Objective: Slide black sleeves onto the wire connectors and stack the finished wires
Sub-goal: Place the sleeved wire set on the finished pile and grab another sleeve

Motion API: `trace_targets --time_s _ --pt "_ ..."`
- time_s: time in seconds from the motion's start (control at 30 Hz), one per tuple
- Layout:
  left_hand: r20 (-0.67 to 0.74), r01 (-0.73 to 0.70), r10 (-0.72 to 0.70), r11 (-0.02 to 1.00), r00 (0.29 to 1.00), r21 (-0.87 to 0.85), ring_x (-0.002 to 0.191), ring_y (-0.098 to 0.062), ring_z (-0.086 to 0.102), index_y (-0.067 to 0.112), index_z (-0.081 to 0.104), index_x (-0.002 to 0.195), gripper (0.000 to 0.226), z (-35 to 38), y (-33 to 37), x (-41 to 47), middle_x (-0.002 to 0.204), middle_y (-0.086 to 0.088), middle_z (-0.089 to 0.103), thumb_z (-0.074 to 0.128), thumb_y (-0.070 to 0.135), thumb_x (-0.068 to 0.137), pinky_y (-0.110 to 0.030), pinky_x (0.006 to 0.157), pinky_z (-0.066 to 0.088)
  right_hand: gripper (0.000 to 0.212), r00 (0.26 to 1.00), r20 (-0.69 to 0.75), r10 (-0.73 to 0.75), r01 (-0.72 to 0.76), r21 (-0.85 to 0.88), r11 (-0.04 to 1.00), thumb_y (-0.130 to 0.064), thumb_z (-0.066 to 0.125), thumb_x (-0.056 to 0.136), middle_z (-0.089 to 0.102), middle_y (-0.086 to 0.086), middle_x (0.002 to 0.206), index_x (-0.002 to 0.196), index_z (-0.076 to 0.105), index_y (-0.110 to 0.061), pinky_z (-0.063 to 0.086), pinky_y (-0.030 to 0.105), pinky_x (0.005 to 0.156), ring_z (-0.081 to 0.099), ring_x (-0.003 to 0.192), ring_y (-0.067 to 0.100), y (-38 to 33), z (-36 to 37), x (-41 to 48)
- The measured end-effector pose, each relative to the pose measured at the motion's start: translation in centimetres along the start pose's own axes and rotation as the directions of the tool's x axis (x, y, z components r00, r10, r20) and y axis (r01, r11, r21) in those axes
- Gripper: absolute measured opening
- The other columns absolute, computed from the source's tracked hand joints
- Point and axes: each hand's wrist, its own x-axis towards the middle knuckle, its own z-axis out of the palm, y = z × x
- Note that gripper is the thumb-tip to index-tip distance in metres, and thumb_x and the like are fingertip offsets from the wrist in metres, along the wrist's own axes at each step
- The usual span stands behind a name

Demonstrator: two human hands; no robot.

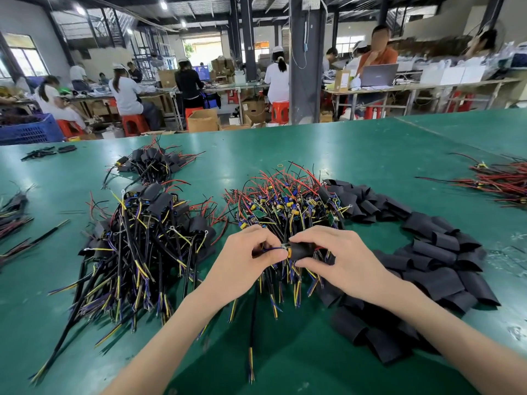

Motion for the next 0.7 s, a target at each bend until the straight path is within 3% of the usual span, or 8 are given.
trace_targets --time_s 0.17,0.3,0.4,0.5,0.6,0.7 --pt "-0.001 0.081 -0.081 0.996 0.997 0.029 0.059 -0.001 0.043 0.017 0.063 0.070 0.015 0.5 -0.2 -0.1 0.067 0.011 0.048 0.075 0.014 0.077 -0.015 0.059 0.028 0.029 0.998 0.011 -0.058 0.059 -0.121 0.991 -0.022 0.070 0.079 0.066 -0.008 0.105 0.107 0.066 -0.015 0.045 0.033 0.079 0.061 0.084 0.018 -0.4 0.3 -0.4" --pt "-0.012 0.097 -0.096 0.992 0.995 0.087 0.062 0.000 0.044 0.034 0.054 0.064 0.030 0.8 -0.2 -0.1 0.067 0.013 0.049 0.075 0.017 0.077 -0.015 0.059 0.028 0.028 0.996 0.053 -0.066 0.073 -0.135 0.988 -0.020 0.068 0.081 0.065 -0.008 0.106 0.109 0.066 -0.016 0.041 0.028 0.079 0.054 0.082 0.011 -0.4 0.4 -0.3" --pt "0.000 0.100 -0.100 0.994 0.995 0.044 0.062 0.000 0.048 0.029 0.064 0.073 0.017 0.7 -0.2 -0.1 0.070 0.011 0.057 0.075 0.015 0.078 -0.014 0.060 0.033 0.028 0.996 0.056 -0.074 0.081 -0.138 0.987 -0.021 0.068 0.082 0.065 -0.009 0.108 0.110 0.065 -0.017 0.041 0.028 0.078 0.051 0.082 0.008 -0.3 0.4 -0.2" --pt "-0.029 0.068 -0.067 0.997 0.997 0.047 0.061 -0.001 0.048 0.020 0.070 0.075 0.009 0.6 -0.1 0.0 0.069 0.014 0.060 0.075 0.012 0.077 -0.013 0.060 0.033 0.032 0.997 0.046 -0.065 0.070 -0.123 0.990 -0.022 0.069 0.084 0.061 -0.010 0.114 0.115 0.061 -0.018 0.045 0.034 0.085 0.058 0.095 0.015 0.0 0.4 -0.3" --pt "-0.151 0.028 -0.013 0.994 0.988 0.102 0.059 0.003 0.047 0.017 0.069 0.070 0.012 -0.3 0.2 0.3 0.061 0.015 0.055 0.077 0.008 0.074 -0.011 0.058 0.031 0.043 0.995 -0.072 -0.072 0.057 -0.190 0.980 -0.024 0.068 0.085 0.054 -0.002 0.127 0.125 0.057 -0.014 0.035 0.029 0.103 0.048 0.118 0.013 0.4 0.2 -0.1" --pt "-0.329 0.021 0.054 0.975 0.943 0.222 0.063 0.004 0.048 0.014 0.068 0.071 0.012 -2.4 0.3 0.8 0.065 0.015 0.054 0.076 0.006 0.074 -0.010 0.062 0.032 0.045 0.962 -0.272 -0.025 -0.046 -0.252 0.967 -0.022 0.064 0.085 0.051 0.006 0.129 0.127 0.054 -0.009 0.028 0.028 0.108 0.043 0.122 0.017 1.1 -0.9 0.4"
